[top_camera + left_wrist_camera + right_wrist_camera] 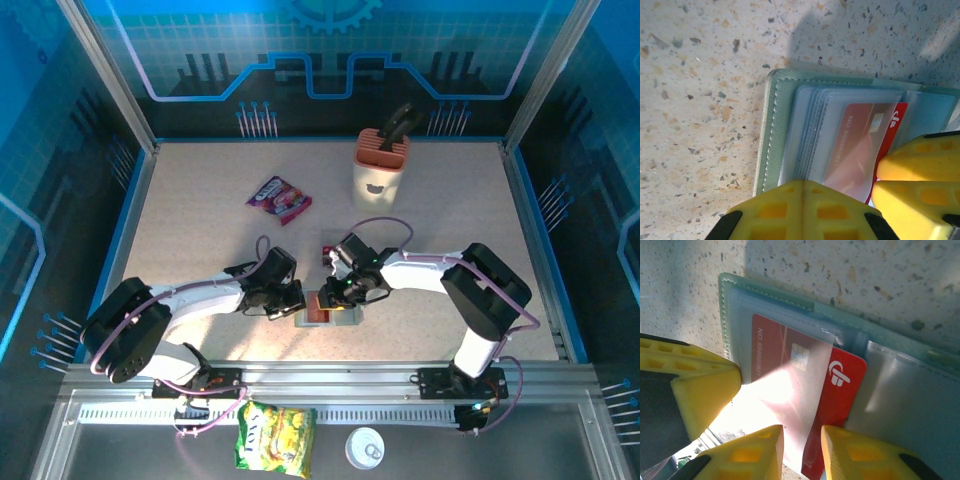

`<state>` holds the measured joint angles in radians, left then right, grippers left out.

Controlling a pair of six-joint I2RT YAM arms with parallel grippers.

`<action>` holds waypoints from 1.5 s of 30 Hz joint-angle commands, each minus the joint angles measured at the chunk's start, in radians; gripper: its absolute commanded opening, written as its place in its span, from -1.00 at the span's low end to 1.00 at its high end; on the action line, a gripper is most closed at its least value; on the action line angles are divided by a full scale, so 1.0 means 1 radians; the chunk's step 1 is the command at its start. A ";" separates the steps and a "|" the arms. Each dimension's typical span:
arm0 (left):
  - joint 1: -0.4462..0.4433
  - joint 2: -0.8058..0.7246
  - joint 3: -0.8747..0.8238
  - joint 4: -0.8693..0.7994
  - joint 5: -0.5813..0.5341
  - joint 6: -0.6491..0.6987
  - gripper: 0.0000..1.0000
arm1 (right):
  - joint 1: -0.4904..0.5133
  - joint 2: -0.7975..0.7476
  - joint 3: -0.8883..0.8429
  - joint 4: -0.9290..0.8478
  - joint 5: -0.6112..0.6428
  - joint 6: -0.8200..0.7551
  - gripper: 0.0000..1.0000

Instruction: Take the credit cards out of the card holder

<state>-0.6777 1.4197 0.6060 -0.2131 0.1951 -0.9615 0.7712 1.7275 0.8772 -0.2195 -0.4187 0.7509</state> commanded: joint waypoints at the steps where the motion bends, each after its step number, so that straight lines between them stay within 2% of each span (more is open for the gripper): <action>1: 0.005 0.010 0.001 -0.066 -0.024 0.019 -1.00 | -0.003 -0.013 -0.003 -0.085 0.051 -0.021 -0.45; 17: 0.004 -0.048 0.057 -0.086 0.002 0.032 -1.00 | -0.016 -0.068 -0.030 -0.006 0.007 0.010 -0.45; 27: -0.025 0.023 0.083 -0.026 0.042 0.020 -1.00 | -0.036 -0.083 -0.057 -0.006 0.013 0.018 -0.44; 45: -0.031 0.069 0.062 -0.075 -0.013 0.024 -1.00 | -0.053 -0.039 -0.097 0.086 -0.053 0.044 -0.45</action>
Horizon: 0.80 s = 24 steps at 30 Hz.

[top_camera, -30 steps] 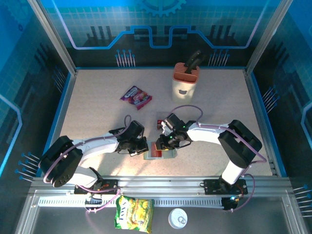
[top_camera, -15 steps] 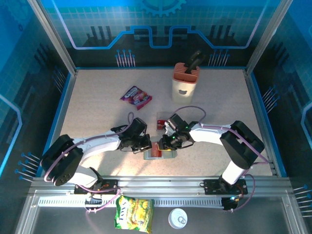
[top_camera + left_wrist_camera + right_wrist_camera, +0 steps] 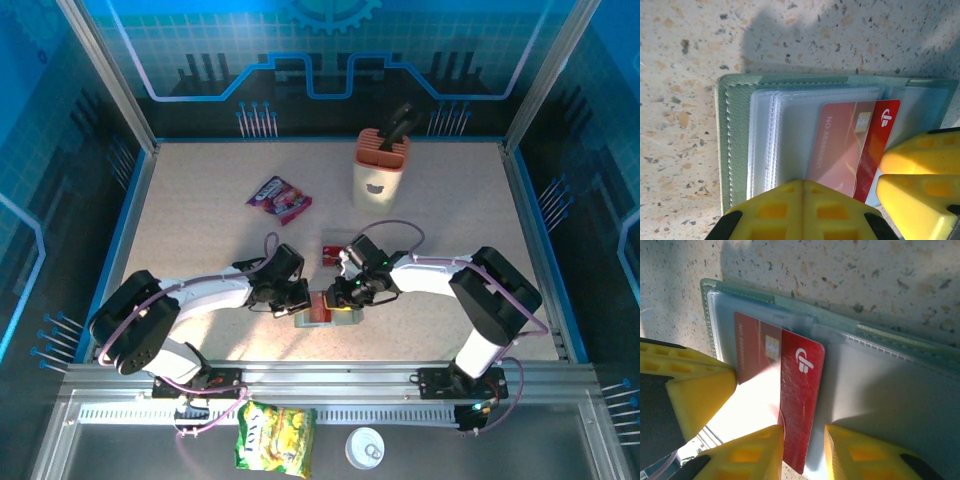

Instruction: Take the credit cards out of the card holder

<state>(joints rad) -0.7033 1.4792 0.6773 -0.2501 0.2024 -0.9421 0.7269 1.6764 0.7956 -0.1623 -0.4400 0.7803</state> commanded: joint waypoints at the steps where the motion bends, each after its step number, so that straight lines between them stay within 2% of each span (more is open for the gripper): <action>1: -0.004 0.012 -0.008 -0.038 -0.020 0.005 -1.00 | -0.011 0.014 -0.019 0.039 -0.039 0.018 -0.46; 13: -0.005 0.016 -0.007 -0.049 -0.022 0.002 -1.00 | -0.018 0.032 -0.053 0.148 -0.108 0.067 -0.51; 24: -0.005 0.011 -0.005 -0.058 -0.024 0.001 -1.00 | -0.028 0.012 -0.079 0.210 -0.131 0.098 -0.69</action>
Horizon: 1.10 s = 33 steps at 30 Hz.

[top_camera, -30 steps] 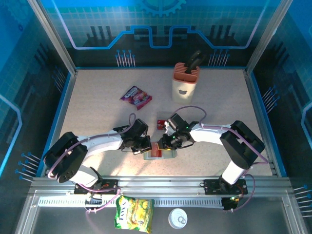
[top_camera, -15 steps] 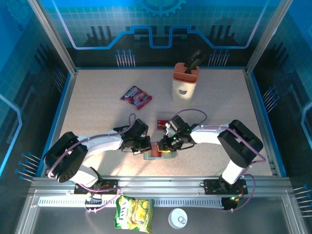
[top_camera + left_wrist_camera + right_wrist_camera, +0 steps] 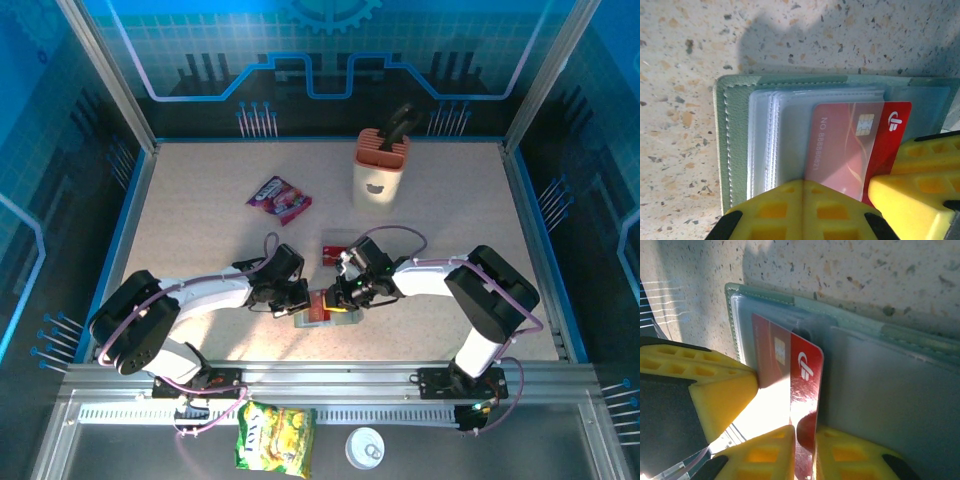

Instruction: Take the credit cards out of the card holder

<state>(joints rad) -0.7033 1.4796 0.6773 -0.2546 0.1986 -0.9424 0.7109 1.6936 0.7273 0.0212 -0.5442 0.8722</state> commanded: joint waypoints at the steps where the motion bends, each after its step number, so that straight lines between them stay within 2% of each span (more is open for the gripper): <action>1: -0.004 0.009 -0.005 -0.054 -0.021 0.002 -1.00 | -0.013 -0.005 -0.012 0.020 -0.023 0.003 -0.70; 13: -0.005 -0.004 -0.005 -0.063 -0.031 0.000 -1.00 | -0.054 -0.063 -0.052 -0.051 -0.007 -0.051 -0.87; 20: -0.005 -0.019 -0.008 -0.062 -0.035 -0.003 -1.00 | -0.078 -0.151 -0.050 -0.177 0.023 -0.113 -0.92; 23: -0.005 -0.024 -0.003 -0.058 -0.030 -0.002 -1.00 | -0.086 -0.205 -0.033 -0.247 0.048 -0.153 -1.00; 29: -0.005 -0.040 0.025 -0.063 -0.031 0.007 -1.00 | -0.107 -0.252 0.057 -0.420 0.085 -0.294 -1.00; 33: -0.004 -0.058 0.048 -0.081 -0.037 0.014 -0.95 | -0.123 -0.229 0.146 -0.576 0.125 -0.458 -1.00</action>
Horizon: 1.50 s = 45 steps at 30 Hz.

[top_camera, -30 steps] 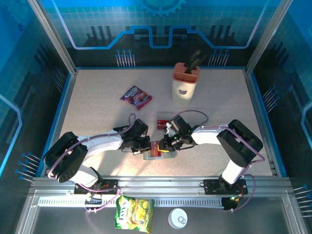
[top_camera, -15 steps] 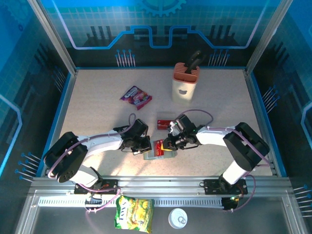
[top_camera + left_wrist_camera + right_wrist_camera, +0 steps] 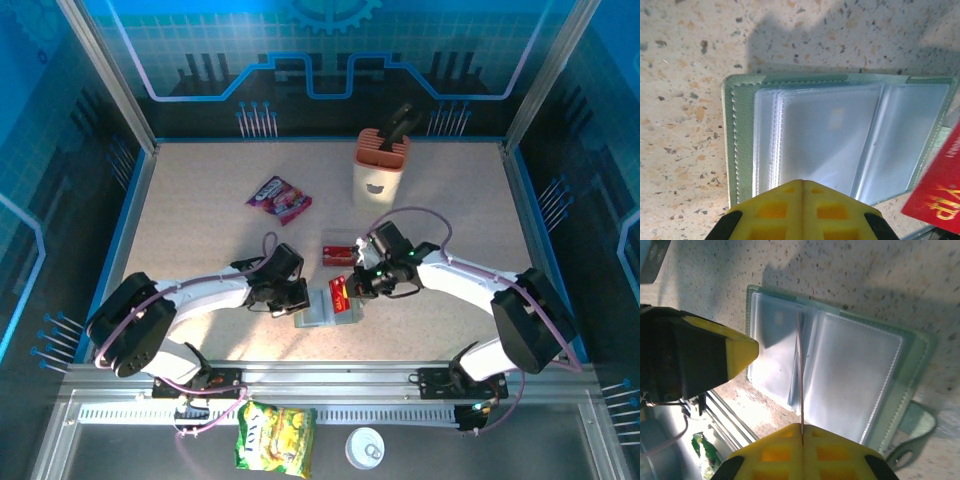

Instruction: Take the credit cards out of the card holder

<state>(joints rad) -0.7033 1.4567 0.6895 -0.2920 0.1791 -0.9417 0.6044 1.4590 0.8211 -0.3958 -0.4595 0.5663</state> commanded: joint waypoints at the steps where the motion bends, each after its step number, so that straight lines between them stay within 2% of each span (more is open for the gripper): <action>1: -0.005 -0.042 0.039 -0.044 -0.022 0.014 -0.91 | -0.016 0.016 0.112 -0.212 0.063 -0.210 -1.00; 5: -0.004 -0.064 0.043 -0.045 -0.036 0.015 -0.81 | -0.018 0.041 0.214 -0.346 0.147 -0.432 -1.00; 10: -0.001 -0.104 0.026 -0.031 -0.059 0.013 -0.79 | -0.009 0.087 0.360 -0.498 0.204 -0.754 -1.00; 14: 0.012 -0.127 0.000 -0.013 -0.056 0.001 -0.64 | -0.016 0.148 0.487 -0.612 0.266 -0.946 -1.00; 20: 0.015 -0.161 -0.025 -0.010 -0.062 -0.010 -0.54 | -0.025 0.233 0.666 -0.697 0.296 -1.158 -1.00; 27: 0.016 -0.196 -0.052 -0.007 -0.071 -0.028 -0.51 | -0.043 0.366 0.861 -0.799 0.337 -1.281 -1.00; 35: 0.018 -0.208 -0.070 -0.010 -0.068 -0.037 -0.50 | -0.066 0.531 1.039 -0.850 0.331 -1.323 -1.00; 45: 0.019 -0.214 -0.076 -0.016 -0.078 -0.040 -0.49 | -0.074 0.628 1.041 -0.821 0.320 -1.335 -1.00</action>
<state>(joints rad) -0.6899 1.2663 0.6304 -0.3019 0.1226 -0.9695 0.5419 2.0609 1.8481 -1.1965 -0.1307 -0.7452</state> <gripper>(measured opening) 0.253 0.044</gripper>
